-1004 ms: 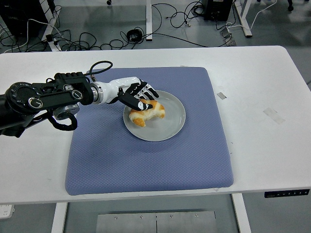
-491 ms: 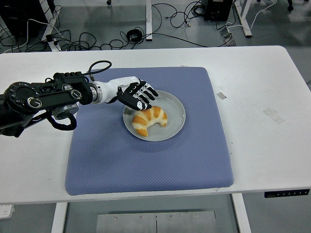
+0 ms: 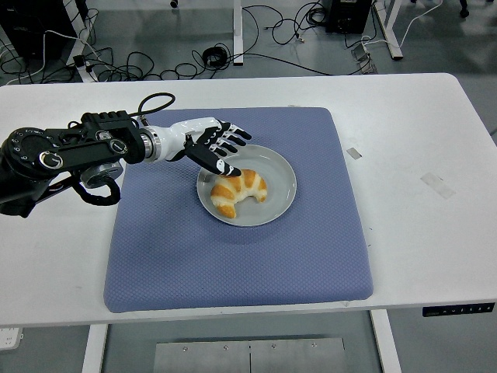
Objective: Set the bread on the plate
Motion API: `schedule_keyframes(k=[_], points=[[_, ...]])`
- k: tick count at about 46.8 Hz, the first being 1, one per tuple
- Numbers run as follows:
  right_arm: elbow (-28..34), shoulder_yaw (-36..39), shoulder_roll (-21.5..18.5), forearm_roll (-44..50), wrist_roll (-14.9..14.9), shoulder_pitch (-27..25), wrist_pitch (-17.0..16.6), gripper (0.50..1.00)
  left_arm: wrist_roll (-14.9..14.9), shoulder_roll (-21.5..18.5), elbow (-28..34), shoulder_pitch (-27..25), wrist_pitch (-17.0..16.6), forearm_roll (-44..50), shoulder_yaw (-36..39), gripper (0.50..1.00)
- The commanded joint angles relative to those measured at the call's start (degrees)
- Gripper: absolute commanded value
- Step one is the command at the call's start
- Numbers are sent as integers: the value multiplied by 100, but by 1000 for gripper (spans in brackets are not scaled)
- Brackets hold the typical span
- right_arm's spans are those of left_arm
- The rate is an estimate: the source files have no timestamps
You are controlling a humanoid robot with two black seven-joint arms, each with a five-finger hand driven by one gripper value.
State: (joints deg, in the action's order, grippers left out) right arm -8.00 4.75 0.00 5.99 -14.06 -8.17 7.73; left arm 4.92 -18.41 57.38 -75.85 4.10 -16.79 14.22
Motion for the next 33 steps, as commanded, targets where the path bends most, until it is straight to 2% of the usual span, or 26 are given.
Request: schedule_keyframes(k=[1, 21, 33], points=[[0, 0, 0, -1, 0, 0, 0, 1000, 0, -57, 10, -17, 12, 1, -24, 893], [0, 0, 0, -1, 0, 0, 0, 1000, 0, -453, 362, -26, 56, 10, -745, 951], [0, 0, 0, -1, 0, 0, 0, 1000, 0, -857, 353, -26, 355, 721, -1430, 957]])
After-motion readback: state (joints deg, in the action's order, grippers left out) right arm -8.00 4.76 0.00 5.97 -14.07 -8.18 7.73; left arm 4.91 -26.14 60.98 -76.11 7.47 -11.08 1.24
